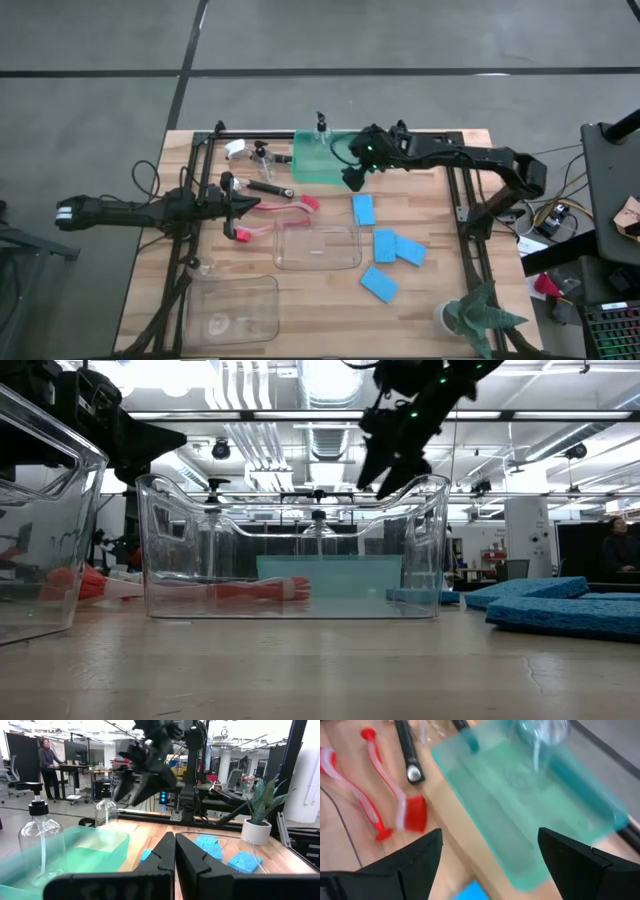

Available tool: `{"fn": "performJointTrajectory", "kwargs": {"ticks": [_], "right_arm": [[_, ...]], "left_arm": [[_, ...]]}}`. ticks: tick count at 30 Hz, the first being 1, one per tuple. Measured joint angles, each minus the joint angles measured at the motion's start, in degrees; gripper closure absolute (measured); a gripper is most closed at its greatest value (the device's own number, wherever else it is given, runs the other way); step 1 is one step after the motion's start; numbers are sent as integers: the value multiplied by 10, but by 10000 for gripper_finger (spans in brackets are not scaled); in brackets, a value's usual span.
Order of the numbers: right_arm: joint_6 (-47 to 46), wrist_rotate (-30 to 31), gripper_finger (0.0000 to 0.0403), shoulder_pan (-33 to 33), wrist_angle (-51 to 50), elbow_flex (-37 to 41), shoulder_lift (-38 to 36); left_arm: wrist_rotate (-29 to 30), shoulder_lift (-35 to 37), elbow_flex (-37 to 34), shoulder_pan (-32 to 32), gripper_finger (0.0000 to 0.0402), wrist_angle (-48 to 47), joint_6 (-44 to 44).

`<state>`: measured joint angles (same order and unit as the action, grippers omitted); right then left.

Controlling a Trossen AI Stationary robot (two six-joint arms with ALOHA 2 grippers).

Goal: Pick & Place Kitchen Sink Supplies
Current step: Put the transparent soap dispenser into the green bin

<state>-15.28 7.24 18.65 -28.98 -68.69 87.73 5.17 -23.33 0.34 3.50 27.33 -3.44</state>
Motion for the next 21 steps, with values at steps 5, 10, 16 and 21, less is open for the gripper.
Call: {"fn": "performJointTrajectory", "kwargs": {"ticks": [5,10,16,21], "right_arm": [[-57,79,85,-28,-22,69,-74],[-123,169,81,-45,-17,153,-154],[-164,246,74,-45,47,241,-226],[-177,296,76,-45,90,297,-251]], "left_arm": [[0,0,0,0,394,-1,0],[0,0,0,0,394,-1,0],[0,0,0,0,394,-2,0],[0,0,0,0,394,-4,0]]}}
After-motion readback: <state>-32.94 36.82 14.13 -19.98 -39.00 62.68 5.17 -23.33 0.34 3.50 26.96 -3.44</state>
